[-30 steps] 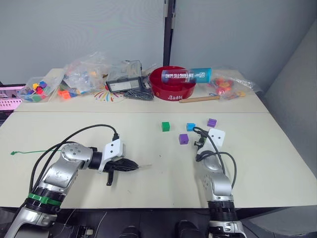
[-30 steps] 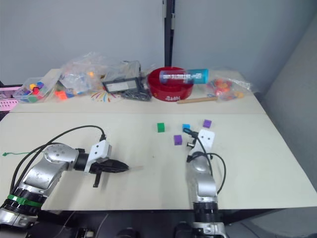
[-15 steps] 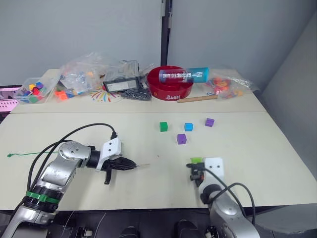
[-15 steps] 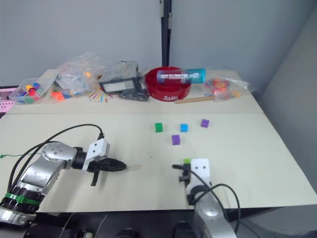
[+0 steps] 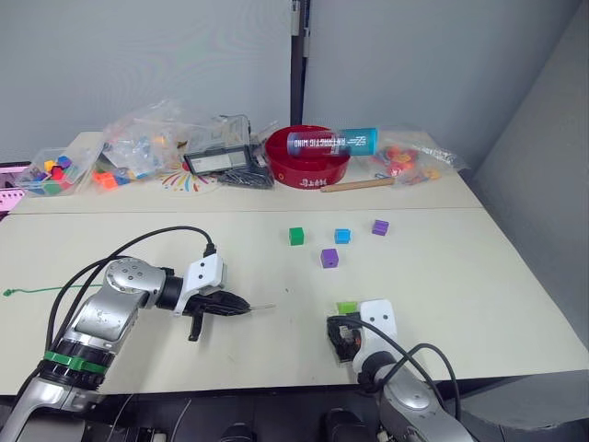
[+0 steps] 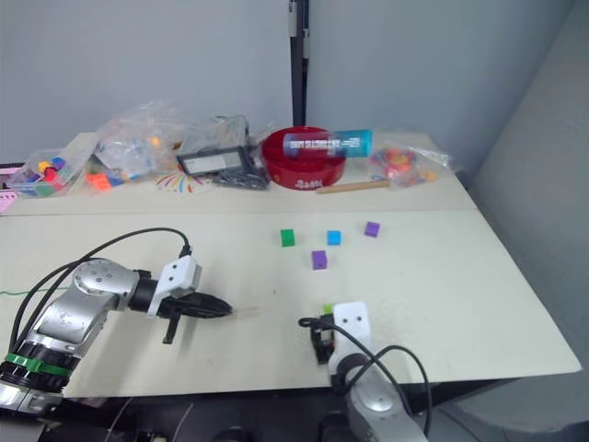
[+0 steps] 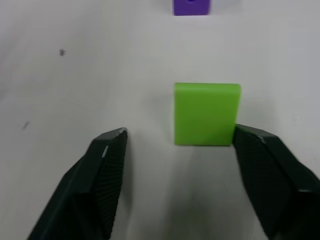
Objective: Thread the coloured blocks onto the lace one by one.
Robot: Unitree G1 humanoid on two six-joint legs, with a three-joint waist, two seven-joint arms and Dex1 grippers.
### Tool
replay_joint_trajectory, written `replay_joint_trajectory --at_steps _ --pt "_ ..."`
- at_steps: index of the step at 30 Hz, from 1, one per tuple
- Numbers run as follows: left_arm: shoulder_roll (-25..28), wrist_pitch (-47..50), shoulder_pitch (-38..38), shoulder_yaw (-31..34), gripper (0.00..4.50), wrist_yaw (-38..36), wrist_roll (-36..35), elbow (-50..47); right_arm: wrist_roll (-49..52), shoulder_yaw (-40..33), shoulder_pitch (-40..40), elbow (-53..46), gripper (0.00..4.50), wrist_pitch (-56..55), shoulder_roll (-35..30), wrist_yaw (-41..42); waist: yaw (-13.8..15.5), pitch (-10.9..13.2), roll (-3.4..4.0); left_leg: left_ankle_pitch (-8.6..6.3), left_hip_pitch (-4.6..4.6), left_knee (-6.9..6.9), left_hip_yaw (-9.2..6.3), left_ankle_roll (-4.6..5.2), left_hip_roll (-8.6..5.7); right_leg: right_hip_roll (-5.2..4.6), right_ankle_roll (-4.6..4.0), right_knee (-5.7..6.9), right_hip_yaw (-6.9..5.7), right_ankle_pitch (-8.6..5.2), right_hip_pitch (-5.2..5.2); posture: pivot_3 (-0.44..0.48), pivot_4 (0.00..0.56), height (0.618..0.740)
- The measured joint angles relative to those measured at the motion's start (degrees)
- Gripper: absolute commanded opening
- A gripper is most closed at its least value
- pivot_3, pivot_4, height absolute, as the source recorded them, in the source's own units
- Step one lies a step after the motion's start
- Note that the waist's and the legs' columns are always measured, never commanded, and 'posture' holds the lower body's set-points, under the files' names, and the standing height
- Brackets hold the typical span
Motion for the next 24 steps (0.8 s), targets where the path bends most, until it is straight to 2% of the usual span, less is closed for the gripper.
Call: replay_joint_trajectory --at_steps 2,6,8,11,16,20,24 --pt "-0.3 0.0 0.0 0.0 0.00 0.1 0.0 0.0 2.2 -2.1 -0.8 -1.4 4.47 1.6 -3.3 3.6 0.2 0.0 0.01 0.00 -0.03 0.00 0.00 0.00 0.00 0.01 -0.03 -0.01 -0.01 0.02 -0.02 0.000 0.150 0.740" --pt "-0.8 0.0 0.1 -0.1 0.00 0.3 0.0 -0.2 9.8 -13.2 -3.6 -0.7 4.47 2.7 -21.7 19.6 1.0 0.1 0.06 0.00 -0.10 0.04 0.04 0.00 -0.19 -0.18 -0.24 -0.06 -0.01 0.16 0.00 0.000 0.150 0.740" --pt "-0.9 0.0 0.5 -0.1 0.00 0.5 -0.1 -0.6 12.5 -16.1 -6.3 3.0 4.47 -1.9 -28.2 28.8 1.1 0.1 0.06 -0.01 -0.06 0.04 0.05 0.02 -0.14 -0.12 -0.23 -0.06 -0.01 0.15 0.00 0.000 0.150 0.740" --pt "-1.1 0.0 1.6 -0.1 0.00 0.7 -0.5 -2.5 15.4 -15.8 -12.8 12.8 4.47 -11.4 -34.8 44.0 0.6 0.1 0.09 -0.01 -0.03 0.03 0.06 0.03 -0.07 -0.05 -0.22 -0.08 0.00 0.14 0.04 0.000 0.150 0.740" --pt "0.2 1.4 3.7 0.3 0.00 1.4 -1.7 -5.1 11.6 -7.5 -27.7 34.2 4.47 -28.0 -36.6 61.1 0.1 0.2 0.04 -0.01 -0.03 0.04 0.05 0.03 -0.03 -0.01 -0.36 -0.06 -0.01 0.22 0.03 0.000 0.150 0.740" --pt "1.4 2.6 4.9 0.8 0.00 2.3 -2.2 -7.8 5.8 -0.5 -35.1 48.5 4.47 -39.4 -34.5 68.8 0.1 0.2 0.08 -0.02 -0.10 0.04 0.05 0.04 -0.06 -0.05 -0.36 -0.06 -0.01 0.23 -0.02 0.000 0.150 0.740" --pt "2.4 3.8 6.4 1.6 0.00 2.7 -2.7 -10.3 3.5 1.4 -40.7 59.2 4.47 -47.9 -31.6 72.7 0.2 0.2 0.10 -0.02 -0.08 0.05 0.05 0.04 -0.07 -0.08 -0.38 -0.05 -0.01 0.24 0.00 0.000 0.150 0.740"
